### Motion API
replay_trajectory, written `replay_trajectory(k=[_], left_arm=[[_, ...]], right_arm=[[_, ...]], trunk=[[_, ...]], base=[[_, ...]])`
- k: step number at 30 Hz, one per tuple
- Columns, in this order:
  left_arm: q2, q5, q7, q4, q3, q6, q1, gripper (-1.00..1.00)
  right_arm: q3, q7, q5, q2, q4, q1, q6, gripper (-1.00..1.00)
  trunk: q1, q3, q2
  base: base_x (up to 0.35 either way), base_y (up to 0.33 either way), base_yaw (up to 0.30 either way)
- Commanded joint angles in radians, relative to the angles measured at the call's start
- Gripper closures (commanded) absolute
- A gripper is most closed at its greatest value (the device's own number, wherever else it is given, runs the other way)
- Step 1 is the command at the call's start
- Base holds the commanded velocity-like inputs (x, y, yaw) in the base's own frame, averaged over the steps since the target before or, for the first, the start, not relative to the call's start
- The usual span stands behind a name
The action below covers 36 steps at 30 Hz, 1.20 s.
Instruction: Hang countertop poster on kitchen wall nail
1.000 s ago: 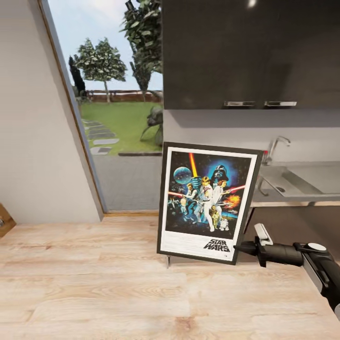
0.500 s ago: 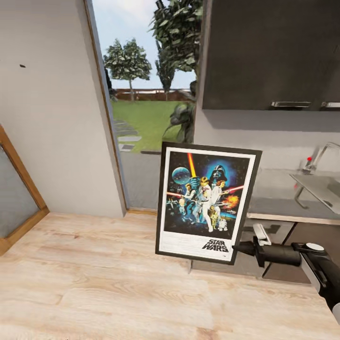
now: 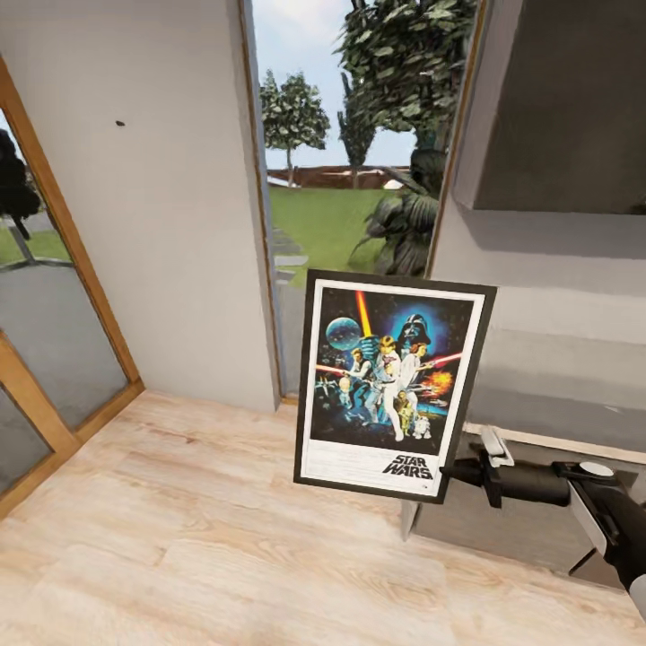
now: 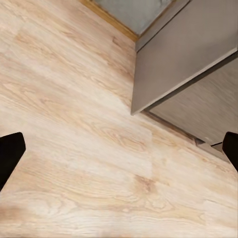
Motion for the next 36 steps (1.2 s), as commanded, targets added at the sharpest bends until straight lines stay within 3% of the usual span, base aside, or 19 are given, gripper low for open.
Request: replay_trajectory(k=[1,36], left_arm=[[0.0,-0.006,-0.003,0.001,0.008,-0.004,-0.001,-1.0],[0.0,-0.006,-0.003,0.001,0.008,-0.003,-0.001,-1.0]], right_arm=[[0.0,0.007,-0.003,0.0,0.0,-0.001,0.015,1.0],[0.0,0.007,-0.009,0.001,0.005,-0.001,0.017,1.0]], trunk=[[0.001,-0.002,-0.002],[0.001,-0.003,-0.002]], base=[[0.186,0.25,0.085],[0.175,0.26,0.023]])
